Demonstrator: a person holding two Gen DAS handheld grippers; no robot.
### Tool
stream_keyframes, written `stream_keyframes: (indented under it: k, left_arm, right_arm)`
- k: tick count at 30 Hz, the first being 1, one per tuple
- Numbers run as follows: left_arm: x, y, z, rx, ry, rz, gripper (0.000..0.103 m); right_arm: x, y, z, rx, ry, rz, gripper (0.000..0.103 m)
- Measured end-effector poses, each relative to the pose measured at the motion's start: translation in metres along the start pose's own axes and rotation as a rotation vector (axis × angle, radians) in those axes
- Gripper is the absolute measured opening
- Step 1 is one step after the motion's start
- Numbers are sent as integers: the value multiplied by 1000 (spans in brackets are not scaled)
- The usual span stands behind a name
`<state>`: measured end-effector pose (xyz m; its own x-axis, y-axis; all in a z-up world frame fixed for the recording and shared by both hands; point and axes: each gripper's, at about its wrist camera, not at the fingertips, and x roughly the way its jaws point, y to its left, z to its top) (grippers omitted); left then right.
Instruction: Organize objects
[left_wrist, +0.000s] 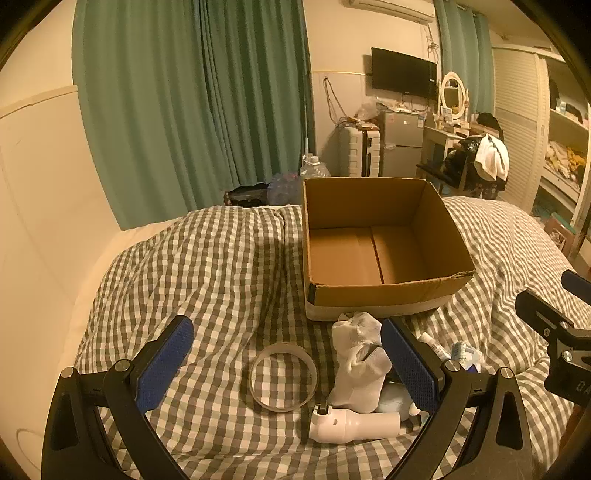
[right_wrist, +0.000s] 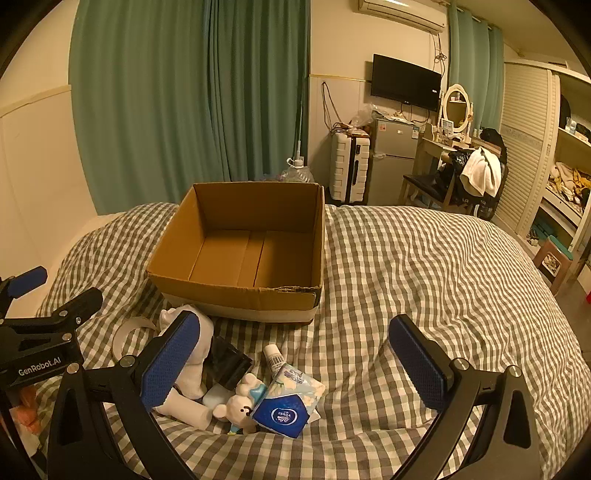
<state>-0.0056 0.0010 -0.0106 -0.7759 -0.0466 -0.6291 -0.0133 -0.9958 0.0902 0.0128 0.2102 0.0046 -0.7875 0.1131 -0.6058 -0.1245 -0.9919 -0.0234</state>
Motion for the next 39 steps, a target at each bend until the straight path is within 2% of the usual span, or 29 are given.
stream_keyframes:
  k: [39]
  left_arm:
    - [5,0,-6,-9,16,-11,103]
  right_arm:
    - [6,-2,-1,26,15,-21,103]
